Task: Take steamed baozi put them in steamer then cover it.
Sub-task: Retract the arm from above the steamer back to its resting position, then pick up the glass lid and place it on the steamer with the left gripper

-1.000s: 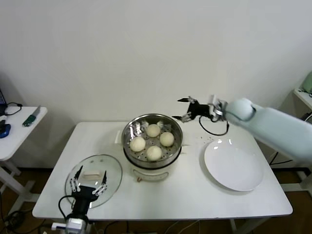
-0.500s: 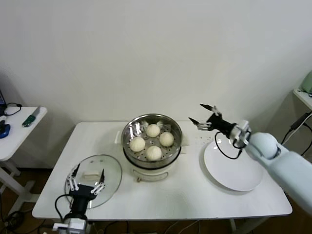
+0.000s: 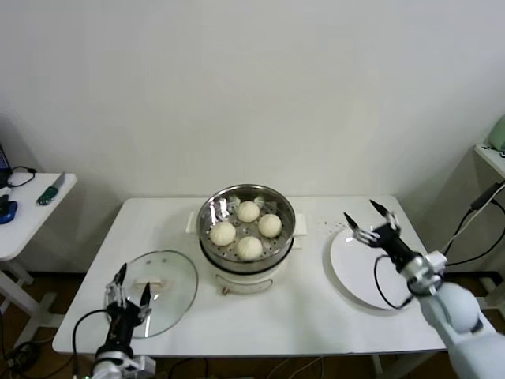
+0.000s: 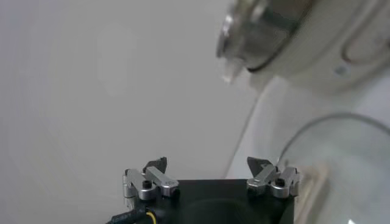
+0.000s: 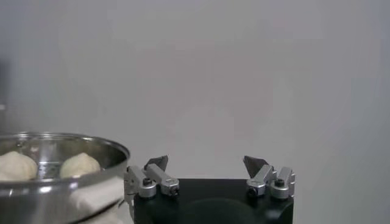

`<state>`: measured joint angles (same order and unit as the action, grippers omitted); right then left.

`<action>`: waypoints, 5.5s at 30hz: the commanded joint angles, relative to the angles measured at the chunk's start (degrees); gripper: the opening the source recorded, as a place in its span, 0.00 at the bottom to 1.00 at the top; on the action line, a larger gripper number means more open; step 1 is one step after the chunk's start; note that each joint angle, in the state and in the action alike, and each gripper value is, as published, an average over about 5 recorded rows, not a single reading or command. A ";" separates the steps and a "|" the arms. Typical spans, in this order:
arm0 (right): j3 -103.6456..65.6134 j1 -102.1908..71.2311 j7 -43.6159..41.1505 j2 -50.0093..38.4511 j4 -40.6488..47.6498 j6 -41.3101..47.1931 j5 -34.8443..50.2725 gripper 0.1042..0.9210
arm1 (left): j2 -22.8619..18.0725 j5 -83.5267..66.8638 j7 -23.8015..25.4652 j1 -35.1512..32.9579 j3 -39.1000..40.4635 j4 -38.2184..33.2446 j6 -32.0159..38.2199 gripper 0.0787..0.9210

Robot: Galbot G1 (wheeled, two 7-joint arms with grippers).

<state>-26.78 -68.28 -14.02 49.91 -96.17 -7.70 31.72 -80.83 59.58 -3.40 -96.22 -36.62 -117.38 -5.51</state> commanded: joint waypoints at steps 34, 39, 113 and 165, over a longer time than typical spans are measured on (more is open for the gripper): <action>-15.94 -21.81 -1.14 13.57 -5.30 -1.16 -13.63 0.88 | 1.27 22.97 -5.49 17.91 2.48 27.84 -1.07 0.88; -16.02 -21.95 -1.93 13.96 -5.12 -1.51 -14.66 0.88 | 1.32 21.84 -5.80 19.81 2.40 29.31 -1.31 0.88; -5.64 -6.41 2.50 14.85 0.41 3.82 -23.10 0.88 | 30.84 3.89 4.21 19.32 15.16 -9.46 -31.99 0.08; -13.52 -10.23 1.85 20.78 0.89 1.53 -25.37 0.88 | -3.60 25.20 17.89 50.32 46.33 23.27 -38.54 0.08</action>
<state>-39.20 -77.97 -11.93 69.95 -95.46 -5.73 6.44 -81.32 83.41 15.30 -47.28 9.23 -99.18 -42.18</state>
